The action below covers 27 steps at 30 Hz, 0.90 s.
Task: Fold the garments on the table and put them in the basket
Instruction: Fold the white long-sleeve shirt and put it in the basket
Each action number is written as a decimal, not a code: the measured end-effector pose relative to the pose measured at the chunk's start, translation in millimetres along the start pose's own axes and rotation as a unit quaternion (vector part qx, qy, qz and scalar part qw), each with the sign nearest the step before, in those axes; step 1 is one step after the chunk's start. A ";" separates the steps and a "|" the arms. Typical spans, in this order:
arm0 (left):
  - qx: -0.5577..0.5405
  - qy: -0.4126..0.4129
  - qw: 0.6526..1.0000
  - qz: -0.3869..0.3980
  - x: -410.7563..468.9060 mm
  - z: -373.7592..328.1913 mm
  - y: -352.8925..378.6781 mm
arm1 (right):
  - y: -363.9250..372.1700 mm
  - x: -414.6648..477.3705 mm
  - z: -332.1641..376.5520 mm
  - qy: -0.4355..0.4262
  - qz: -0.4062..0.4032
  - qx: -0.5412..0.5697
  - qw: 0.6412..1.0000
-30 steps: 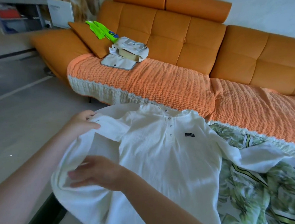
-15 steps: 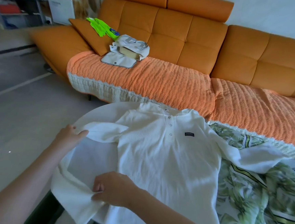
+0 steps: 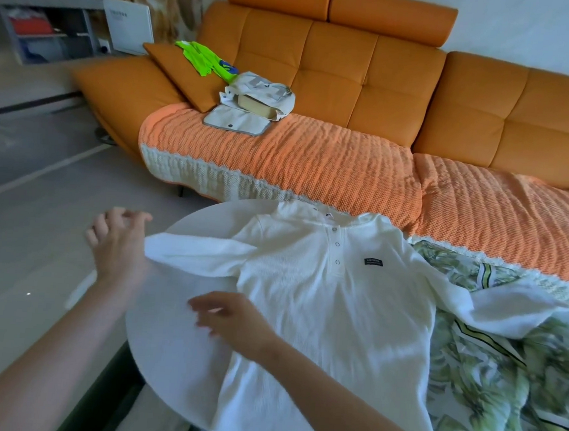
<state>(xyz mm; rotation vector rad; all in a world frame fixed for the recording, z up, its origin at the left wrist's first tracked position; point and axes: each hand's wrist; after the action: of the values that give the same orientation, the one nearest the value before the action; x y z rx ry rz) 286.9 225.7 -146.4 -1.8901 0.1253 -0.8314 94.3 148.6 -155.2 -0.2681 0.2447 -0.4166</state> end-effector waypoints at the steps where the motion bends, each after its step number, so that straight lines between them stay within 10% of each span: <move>1: 0.005 0.011 0.999 0.044 -4.2 -7.5 3.9 | -16.6 1.3 -6.9 0.001 -0.051 -0.020 0.999; 7: -0.058 0.105 0.944 0.308 -28.2 -62.3 28.7 | -82.7 1.2 -37.7 0.014 -0.147 -0.153 0.977; 17: -0.110 0.182 0.975 0.068 -59.3 -59.8 60.8 | -79.7 29.2 -45.9 -0.001 -0.135 -0.187 0.973; 27: -0.134 0.102 0.984 0.058 -65.3 -54.4 73.6 | -78.7 129.0 -4.3 -0.021 -0.131 -0.288 0.948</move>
<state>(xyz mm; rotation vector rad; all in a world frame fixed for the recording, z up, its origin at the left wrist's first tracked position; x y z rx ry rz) 225.1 177.7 -227.1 -2.0195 0.4904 -0.9635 178.7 23.2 -158.3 -0.8902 0.2871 -0.5976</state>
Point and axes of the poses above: each hand's wrist, its own x-axis towards the middle knuckle, its own y-axis out of the palm, z = x × y, and after that the axes turned 2 degrees about -z, right-handed
